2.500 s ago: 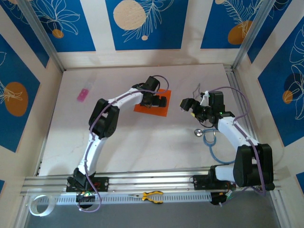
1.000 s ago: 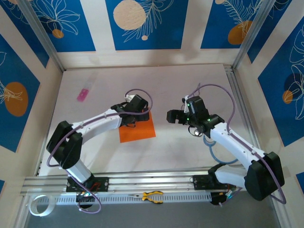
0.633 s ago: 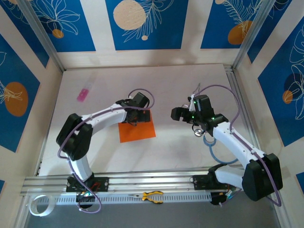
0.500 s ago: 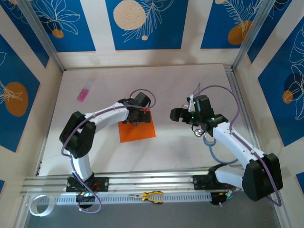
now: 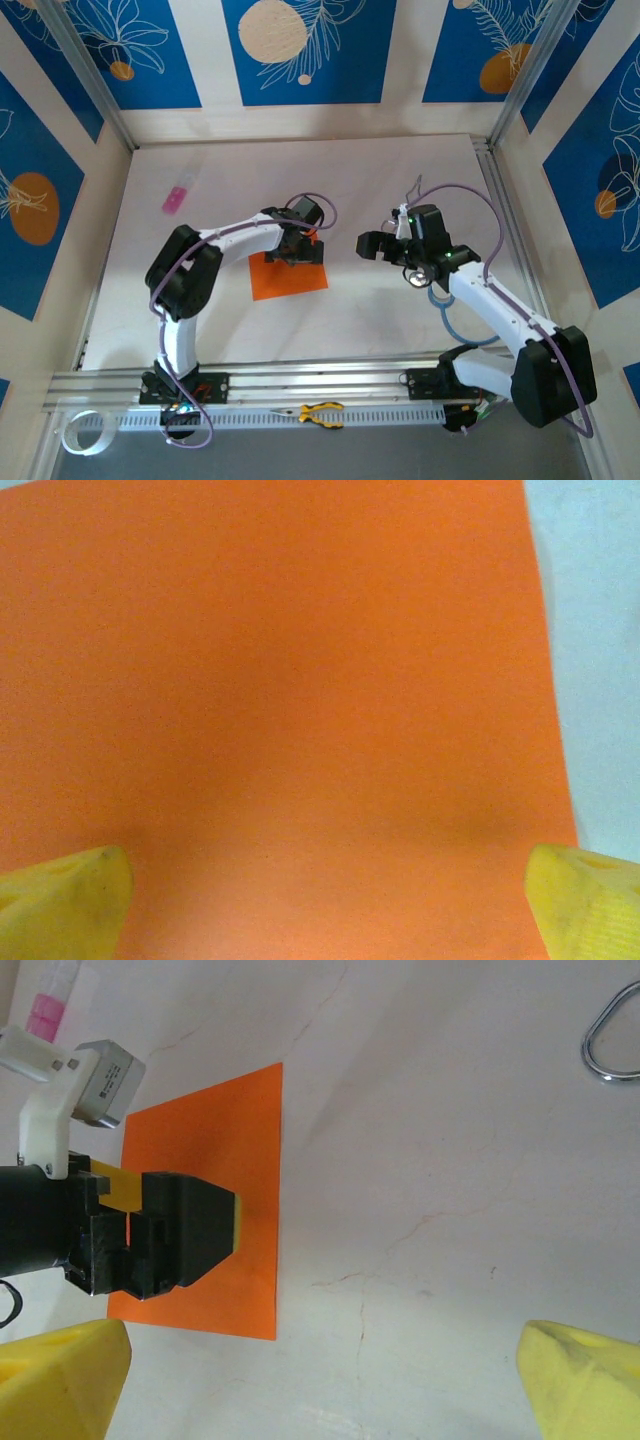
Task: Fold a paper plane with a square sheet of paper (pick it up from the middle)
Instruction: Move the square sheet of paper to the center of the table.
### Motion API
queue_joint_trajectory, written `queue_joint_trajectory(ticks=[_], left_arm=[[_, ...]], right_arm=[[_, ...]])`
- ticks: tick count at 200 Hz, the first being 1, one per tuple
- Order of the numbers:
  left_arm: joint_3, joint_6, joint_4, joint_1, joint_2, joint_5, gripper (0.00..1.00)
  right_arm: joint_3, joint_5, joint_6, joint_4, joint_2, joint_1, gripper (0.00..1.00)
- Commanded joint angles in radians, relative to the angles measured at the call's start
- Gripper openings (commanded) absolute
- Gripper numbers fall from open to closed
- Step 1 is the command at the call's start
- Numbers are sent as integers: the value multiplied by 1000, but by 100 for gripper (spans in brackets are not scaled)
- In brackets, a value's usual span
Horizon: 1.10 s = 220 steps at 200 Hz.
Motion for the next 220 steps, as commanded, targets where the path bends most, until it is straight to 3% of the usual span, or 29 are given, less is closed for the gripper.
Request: queue_joint_trajectory(ticks=[1, 89, 123, 159, 220], left_arm=[[-31, 35, 23, -14, 5, 60, 99], [-156, 161, 109, -95, -57, 172, 94], [-179, 116, 91, -103, -122, 119, 94], [-138, 122, 9, -88, -189, -54, 98], [-32, 64, -103, -42, -94, -46, 96]], right_arm=[[-17, -26, 5, 10, -28, -9, 99], [-42, -23, 12, 12, -49, -16, 99], [-43, -24, 21, 9, -51, -18, 99], [-42, -67, 36, 18, -41, -18, 99], [-11, -102, 64, 13, 43, 38, 99]])
